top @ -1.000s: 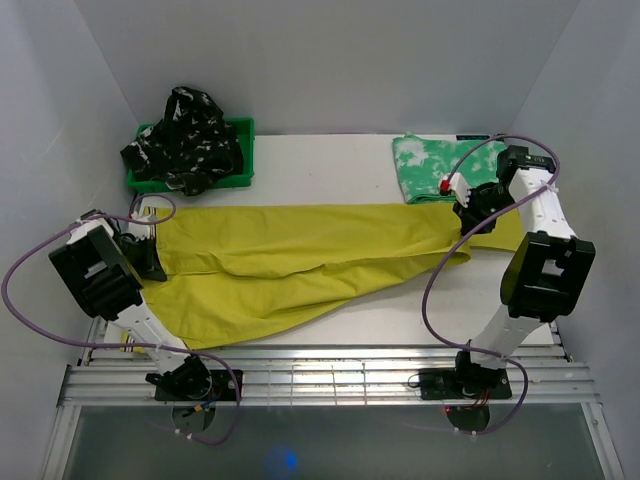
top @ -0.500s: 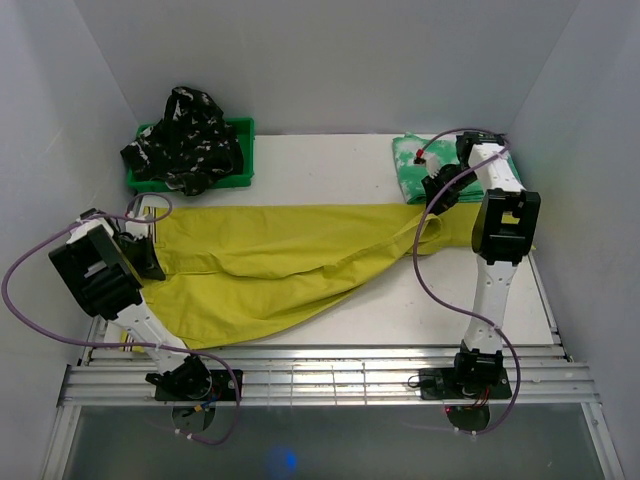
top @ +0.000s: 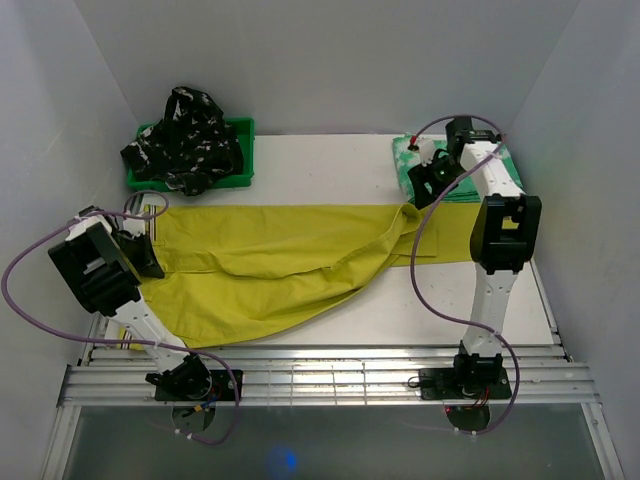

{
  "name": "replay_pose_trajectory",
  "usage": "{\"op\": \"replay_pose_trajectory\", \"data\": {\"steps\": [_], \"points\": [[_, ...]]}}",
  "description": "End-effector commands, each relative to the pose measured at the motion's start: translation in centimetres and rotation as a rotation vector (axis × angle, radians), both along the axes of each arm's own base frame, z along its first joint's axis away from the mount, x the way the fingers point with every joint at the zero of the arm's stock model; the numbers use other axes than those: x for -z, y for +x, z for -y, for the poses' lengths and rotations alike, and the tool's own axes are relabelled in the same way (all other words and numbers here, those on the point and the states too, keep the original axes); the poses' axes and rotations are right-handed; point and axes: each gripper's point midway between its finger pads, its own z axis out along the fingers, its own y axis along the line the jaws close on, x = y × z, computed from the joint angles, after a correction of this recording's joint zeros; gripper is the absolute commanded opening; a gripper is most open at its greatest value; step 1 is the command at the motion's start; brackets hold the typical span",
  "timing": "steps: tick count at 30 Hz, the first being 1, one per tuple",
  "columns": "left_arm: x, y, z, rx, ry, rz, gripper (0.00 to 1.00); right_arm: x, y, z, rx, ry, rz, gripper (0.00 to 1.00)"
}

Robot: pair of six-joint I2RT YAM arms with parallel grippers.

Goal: Fold and stack the trousers
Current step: Flatten the trousers out

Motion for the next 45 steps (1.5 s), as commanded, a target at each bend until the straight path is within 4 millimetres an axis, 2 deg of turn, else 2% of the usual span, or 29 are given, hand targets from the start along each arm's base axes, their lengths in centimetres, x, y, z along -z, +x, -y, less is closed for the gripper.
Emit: {"op": "replay_pose_trajectory", "data": {"steps": [1, 2, 3, 4, 5, 6, 7, 9, 10, 11, 12, 14, 15, 16, 18, 19, 25, 27, 32, 36, 39, 42, 45], "points": [[0.1, 1.3, -1.4, -0.006, 0.038, 0.029, 0.09, -6.1, 0.1, 6.9, 0.140, -0.090, 0.147, 0.72], [0.0, 1.4, -1.4, -0.006, 0.036, 0.030, 0.09, -7.3, -0.9, 7.6, 0.145, -0.091, 0.155, 0.71], [0.0, 1.4, -1.3, -0.005, 0.030, 0.033, 0.09, -7.6, -1.7, 7.8, 0.146, -0.069, 0.146, 0.69], [-0.2, 1.5, -1.3, -0.005, 0.031, 0.036, 0.09, -7.0, -3.1, 7.9, 0.124, -0.051, 0.113, 0.67], [-0.2, 1.6, -1.3, -0.005, 0.030, 0.038, 0.09, -7.8, -5.1, 7.9, 0.103, -0.029, 0.091, 0.63], [-0.2, 1.5, -1.2, -0.004, 0.027, 0.038, 0.09, -7.7, -6.1, 7.2, 0.035, -0.001, 0.097, 0.59], [-0.2, 1.6, -1.3, -0.005, 0.024, 0.035, 0.09, -7.1, -8.7, 6.5, 0.000, 0.018, 0.068, 0.55], [-0.1, 1.5, -1.2, -0.004, 0.019, 0.033, 0.09, -6.2, -9.8, 5.1, -0.049, 0.048, 0.109, 0.52], [0.1, 1.5, -1.1, -0.005, 0.012, 0.029, 0.09, -4.9, -11.8, 3.7, -0.090, 0.052, 0.086, 0.51], [0.2, 1.5, -1.0, -0.006, 0.007, 0.027, 0.09, -4.3, -12.3, 2.9, -0.119, 0.049, 0.086, 0.51], [0.2, 1.5, -0.8, -0.010, -0.006, 0.026, 0.09, -3.8, -12.6, 1.0, -0.186, 0.039, 0.099, 0.51], [0.3, 1.6, -0.7, -0.016, -0.017, 0.021, 0.10, -2.7, -13.2, -0.5, -0.231, 0.022, 0.109, 0.51], [0.3, 1.6, -0.6, -0.018, -0.025, 0.016, 0.11, -2.5, -12.2, -1.3, -0.249, 0.010, 0.164, 0.51], [0.3, 1.6, -0.6, -0.021, -0.029, 0.015, 0.11, -2.3, -12.0, -2.5, -0.289, -0.007, 0.189, 0.52], [0.3, 1.7, -0.6, -0.023, -0.031, 0.012, 0.11, -1.3, -11.4, -2.7, -0.321, -0.076, 0.219, 0.54], [0.3, 1.6, -0.6, -0.021, -0.032, 0.012, 0.11, -0.8, -10.7, -3.5, -0.348, -0.095, 0.247, 0.55], [0.4, 1.1, -0.3, -0.019, -0.029, 0.004, 0.12, 1.7, -8.8, -3.0, -0.415, -0.218, 0.277, 0.56], [0.4, 1.0, -0.4, -0.017, -0.021, 0.008, 0.12, 2.2, -8.7, -2.9, -0.437, -0.227, 0.270, 0.56], [0.3, 1.1, -0.4, -0.033, -0.020, 0.007, 0.16, 3.6, -10.1, -3.3, -0.499, -0.211, 0.217, 0.56], [0.1, 1.4, -0.4, -0.049, -0.024, 0.013, 0.20, 4.0, -11.0, -3.5, -0.536, -0.200, 0.204, 0.59], [0.1, 1.4, -0.4, -0.050, -0.026, 0.013, 0.24, 5.1, -11.6, -3.5, -0.562, -0.209, 0.179, 0.62], [0.2, 1.3, -0.5, -0.051, -0.016, 0.009, 0.26, 5.8, -11.6, -3.5, -0.568, -0.212, 0.174, 0.65], [0.2, 1.4, -0.7, -0.050, -0.009, 0.010, 0.27, 6.5, -11.1, -3.2, -0.555, -0.241, 0.183, 0.63]]}}
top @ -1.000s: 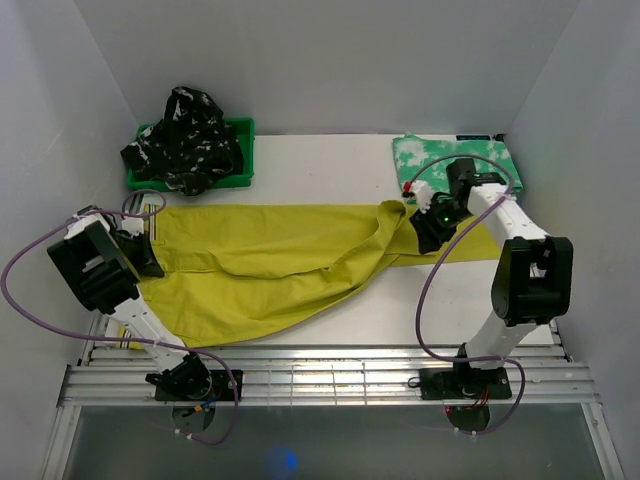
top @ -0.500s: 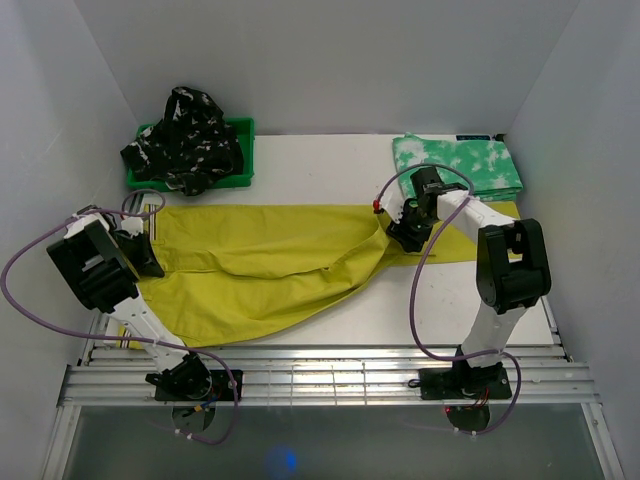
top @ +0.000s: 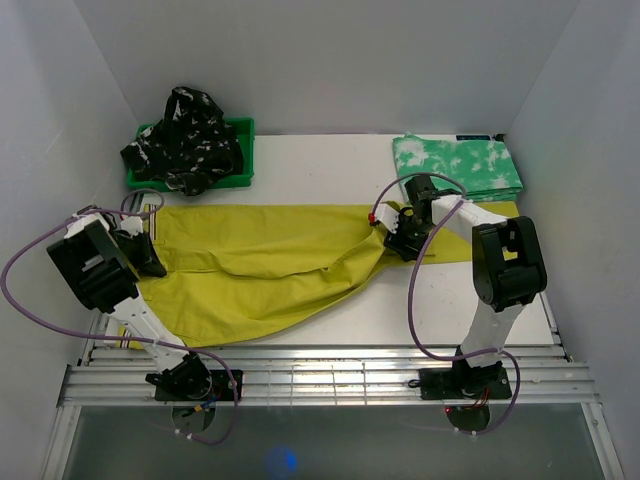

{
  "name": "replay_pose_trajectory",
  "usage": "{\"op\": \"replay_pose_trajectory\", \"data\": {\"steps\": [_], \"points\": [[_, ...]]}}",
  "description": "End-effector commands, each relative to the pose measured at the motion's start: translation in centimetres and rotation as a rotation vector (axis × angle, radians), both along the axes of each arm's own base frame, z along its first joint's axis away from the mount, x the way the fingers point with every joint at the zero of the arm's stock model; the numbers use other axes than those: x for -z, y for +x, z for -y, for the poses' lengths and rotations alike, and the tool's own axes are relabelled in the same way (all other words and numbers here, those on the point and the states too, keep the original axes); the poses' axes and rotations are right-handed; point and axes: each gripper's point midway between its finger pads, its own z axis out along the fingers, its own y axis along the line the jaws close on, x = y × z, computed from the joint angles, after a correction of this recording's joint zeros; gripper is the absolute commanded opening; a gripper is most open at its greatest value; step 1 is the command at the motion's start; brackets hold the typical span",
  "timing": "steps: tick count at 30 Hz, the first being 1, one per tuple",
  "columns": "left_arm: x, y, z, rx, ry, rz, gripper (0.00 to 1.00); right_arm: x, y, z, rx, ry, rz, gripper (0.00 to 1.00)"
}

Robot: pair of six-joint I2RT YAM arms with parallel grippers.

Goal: Fold and stack the trousers
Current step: Flatten the trousers out

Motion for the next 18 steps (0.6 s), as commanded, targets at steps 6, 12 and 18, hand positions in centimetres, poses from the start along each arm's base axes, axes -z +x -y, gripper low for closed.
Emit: {"op": "replay_pose_trajectory", "data": {"steps": [6, 12, 18], "points": [[0.4, 1.0, -1.4, 0.004, 0.061, 0.041, 0.25, -0.9, 2.4, 0.4, 0.040, -0.030, 0.104, 0.22], [1.6, 0.2, -2.5, 0.007, 0.123, -0.015, 0.19, -4.9, 2.0, 1.3, 0.066, -0.010, 0.134, 0.08], [2.3, -0.2, -3.0, 0.020, 0.151, -0.037, 0.12, -9.7, 2.3, 3.4, 0.190, 0.066, 0.148, 0.08]]}}
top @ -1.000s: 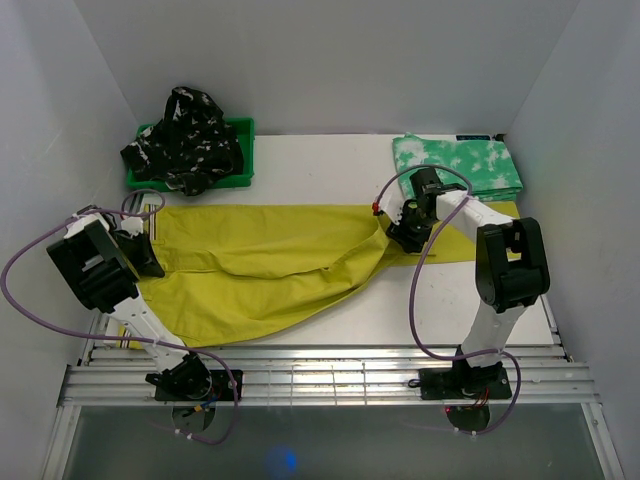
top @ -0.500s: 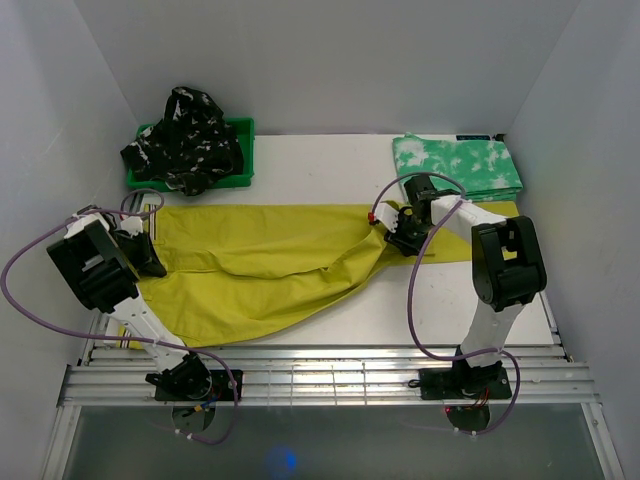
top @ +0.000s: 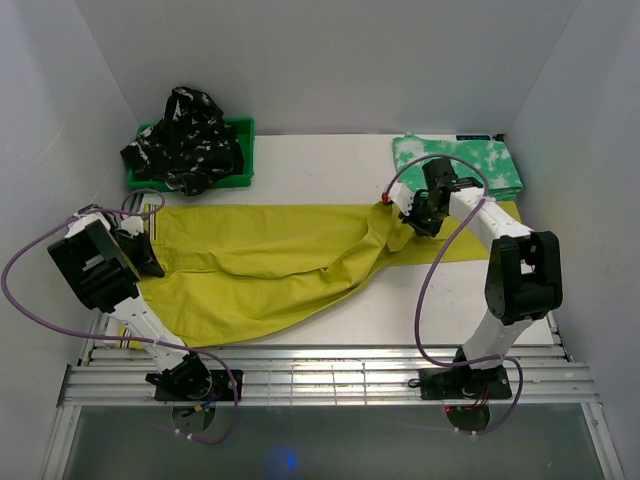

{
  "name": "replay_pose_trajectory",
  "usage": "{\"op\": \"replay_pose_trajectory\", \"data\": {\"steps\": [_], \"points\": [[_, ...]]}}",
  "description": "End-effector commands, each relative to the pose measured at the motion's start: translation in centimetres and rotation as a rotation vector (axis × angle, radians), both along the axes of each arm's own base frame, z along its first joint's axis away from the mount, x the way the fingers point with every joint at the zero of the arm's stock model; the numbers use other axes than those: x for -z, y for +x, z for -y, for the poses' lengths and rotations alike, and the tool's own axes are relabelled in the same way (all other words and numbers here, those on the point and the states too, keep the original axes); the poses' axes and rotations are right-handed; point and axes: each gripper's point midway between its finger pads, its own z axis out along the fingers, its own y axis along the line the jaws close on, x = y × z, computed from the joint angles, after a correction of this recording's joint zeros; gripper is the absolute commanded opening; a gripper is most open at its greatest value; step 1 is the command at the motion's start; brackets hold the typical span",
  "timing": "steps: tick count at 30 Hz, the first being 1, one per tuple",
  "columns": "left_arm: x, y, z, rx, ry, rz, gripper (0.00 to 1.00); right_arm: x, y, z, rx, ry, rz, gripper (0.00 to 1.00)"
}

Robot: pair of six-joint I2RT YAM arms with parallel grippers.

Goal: Fold and stack the trousers
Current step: Flatten the trousers out

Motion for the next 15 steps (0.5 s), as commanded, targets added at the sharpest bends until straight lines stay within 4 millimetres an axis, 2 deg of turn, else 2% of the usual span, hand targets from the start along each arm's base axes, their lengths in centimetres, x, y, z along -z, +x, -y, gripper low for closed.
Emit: {"op": "replay_pose_trajectory", "data": {"steps": [1, 2, 3, 4, 5, 6, 8, 9, 11, 12, 15], "points": [[2.2, -0.1, -2.5, 0.029, 0.120, -0.021, 0.11, -5.5, 0.6, 1.6, 0.116, 0.090, 0.037, 0.08], [2.3, -0.3, -2.5, 0.034, 0.122, -0.027, 0.10, -7.1, 1.0, 1.7, 0.155, 0.134, 0.041, 0.08], [2.3, -0.3, -2.6, 0.039, 0.131, -0.025, 0.08, -7.6, 0.9, 3.2, 0.208, 0.152, 0.022, 0.08], [2.4, -0.4, -2.8, 0.049, 0.140, -0.024, 0.07, -7.8, -0.4, 4.0, 0.245, 0.160, -0.037, 0.08], [2.4, -0.3, -3.0, 0.055, 0.153, -0.022, 0.06, -8.4, -0.7, 4.5, 0.285, 0.189, -0.053, 0.08], [2.5, -0.4, -3.1, 0.059, 0.160, -0.021, 0.05, -8.7, -1.2, 6.9, 0.359, 0.201, -0.060, 0.08], [2.5, -0.3, -3.5, 0.074, 0.181, -0.014, 0.01, -8.7, -3.0, 9.1, 0.433, 0.204, -0.106, 0.08], [2.5, -0.2, -3.7, 0.077, 0.191, -0.010, 0.00, -8.7, -4.0, 11.5, 0.507, 0.205, -0.108, 0.08], [2.6, 0.0, -4.1, 0.087, 0.203, -0.004, 0.00, -8.6, -5.9, 13.7, 0.575, 0.196, -0.141, 0.08], [2.7, 0.2, -4.3, 0.089, 0.211, -0.001, 0.00, -8.6, -7.1, 15.9, 0.621, 0.186, -0.140, 0.08], [2.9, 0.7, -4.8, 0.099, 0.222, 0.004, 0.00, -8.6, -9.8, 19.6, 0.715, 0.139, -0.146, 0.08]]}}
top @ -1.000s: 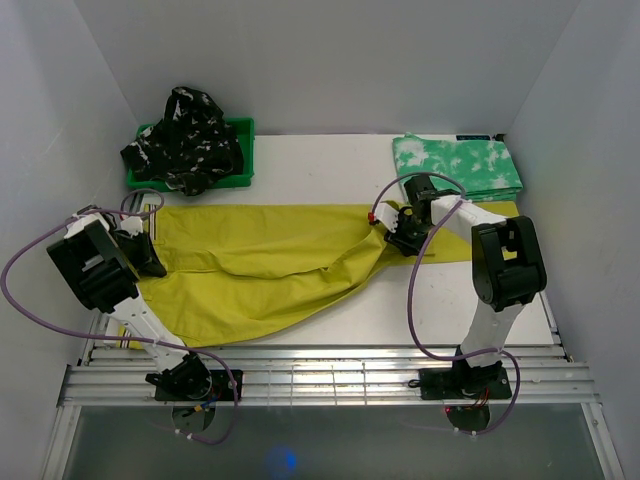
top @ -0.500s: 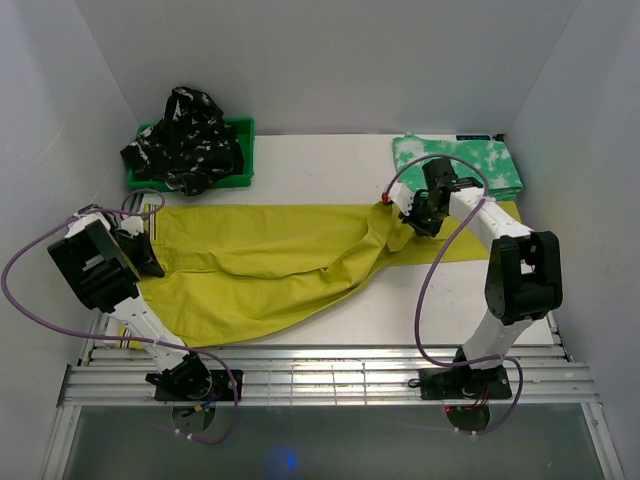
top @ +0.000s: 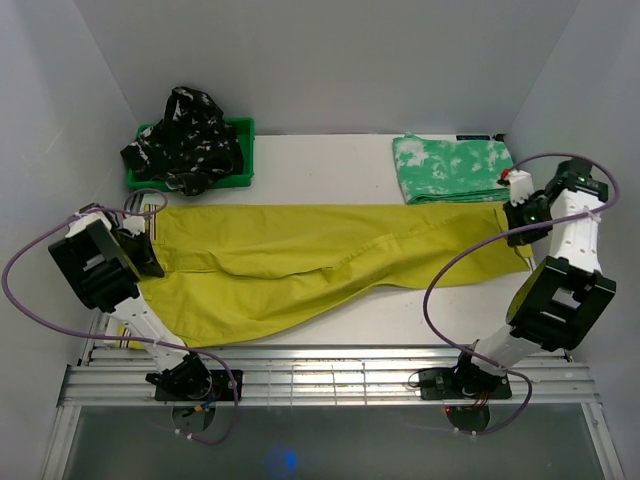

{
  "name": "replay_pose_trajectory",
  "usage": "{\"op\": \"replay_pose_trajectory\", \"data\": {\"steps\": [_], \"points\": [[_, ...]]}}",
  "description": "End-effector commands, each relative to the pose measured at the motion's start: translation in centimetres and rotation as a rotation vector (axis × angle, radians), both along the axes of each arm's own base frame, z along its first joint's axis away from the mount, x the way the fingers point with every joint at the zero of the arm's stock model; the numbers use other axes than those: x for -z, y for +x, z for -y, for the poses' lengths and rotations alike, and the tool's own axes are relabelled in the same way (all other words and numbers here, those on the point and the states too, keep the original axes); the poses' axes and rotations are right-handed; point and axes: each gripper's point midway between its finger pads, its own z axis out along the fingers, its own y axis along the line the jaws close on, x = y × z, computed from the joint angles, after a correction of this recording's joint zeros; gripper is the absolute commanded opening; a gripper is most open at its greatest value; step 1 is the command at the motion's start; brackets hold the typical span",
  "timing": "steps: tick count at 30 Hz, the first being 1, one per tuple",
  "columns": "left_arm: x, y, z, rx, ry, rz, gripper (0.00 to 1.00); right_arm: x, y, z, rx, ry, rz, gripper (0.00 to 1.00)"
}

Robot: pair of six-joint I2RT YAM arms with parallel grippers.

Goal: Fold and stack the trousers
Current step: Flatten the trousers out

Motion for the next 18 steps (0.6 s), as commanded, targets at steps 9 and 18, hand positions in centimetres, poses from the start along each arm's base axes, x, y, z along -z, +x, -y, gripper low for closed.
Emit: {"op": "replay_pose_trajectory", "data": {"steps": [9, 18], "points": [[2.3, 4.2, -7.3, 0.039, 0.259, 0.069, 0.00, 3.5, -10.8, 6.5, 0.102, -0.138, -0.211, 0.08], [1.0, 4.7, -7.6, 0.077, 0.277, 0.109, 0.00, 8.4, -11.1, 8.1, 0.113, -0.199, -0.262, 0.08]]}}
